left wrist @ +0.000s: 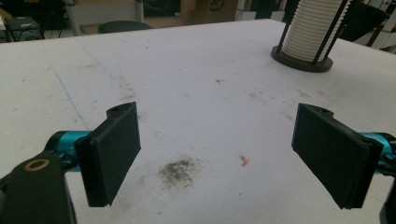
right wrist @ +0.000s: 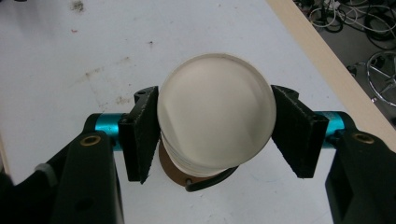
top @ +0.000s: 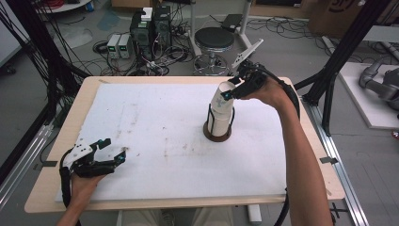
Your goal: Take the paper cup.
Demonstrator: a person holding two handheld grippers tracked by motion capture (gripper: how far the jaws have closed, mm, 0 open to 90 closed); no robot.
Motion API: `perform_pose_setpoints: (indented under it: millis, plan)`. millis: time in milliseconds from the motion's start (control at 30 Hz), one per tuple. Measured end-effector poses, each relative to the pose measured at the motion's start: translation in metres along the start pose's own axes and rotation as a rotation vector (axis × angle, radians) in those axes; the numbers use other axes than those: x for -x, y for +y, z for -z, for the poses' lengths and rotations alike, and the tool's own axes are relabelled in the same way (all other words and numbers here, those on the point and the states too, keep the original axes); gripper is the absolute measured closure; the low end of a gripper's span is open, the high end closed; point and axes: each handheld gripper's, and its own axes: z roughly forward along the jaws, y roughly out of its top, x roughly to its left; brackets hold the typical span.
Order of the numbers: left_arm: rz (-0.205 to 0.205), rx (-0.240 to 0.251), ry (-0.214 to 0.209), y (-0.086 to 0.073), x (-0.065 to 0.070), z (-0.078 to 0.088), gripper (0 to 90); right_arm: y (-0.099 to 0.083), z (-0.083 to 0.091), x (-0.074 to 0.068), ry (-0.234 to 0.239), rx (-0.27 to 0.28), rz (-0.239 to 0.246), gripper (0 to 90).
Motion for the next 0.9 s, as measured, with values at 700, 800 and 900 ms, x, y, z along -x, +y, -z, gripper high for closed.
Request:
perform_pose_setpoints:
  millis: [700,800,900]
  plan:
    - [-0.002,0.0,0.001,0.0,0.001,0.0,15.4,0.023,0.052,-0.006,-0.068,0.076,0.03,37.4]
    - [-0.002,0.0,0.001,0.0,0.001,0.0,15.4,0.024,0.057,-0.007,-0.072,0.077,0.032,37.4]
    - [-0.003,0.0,0.001,0.0,0.001,0.0,15.4,0.024,0.059,-0.008,-0.078,0.079,0.033,37.4]
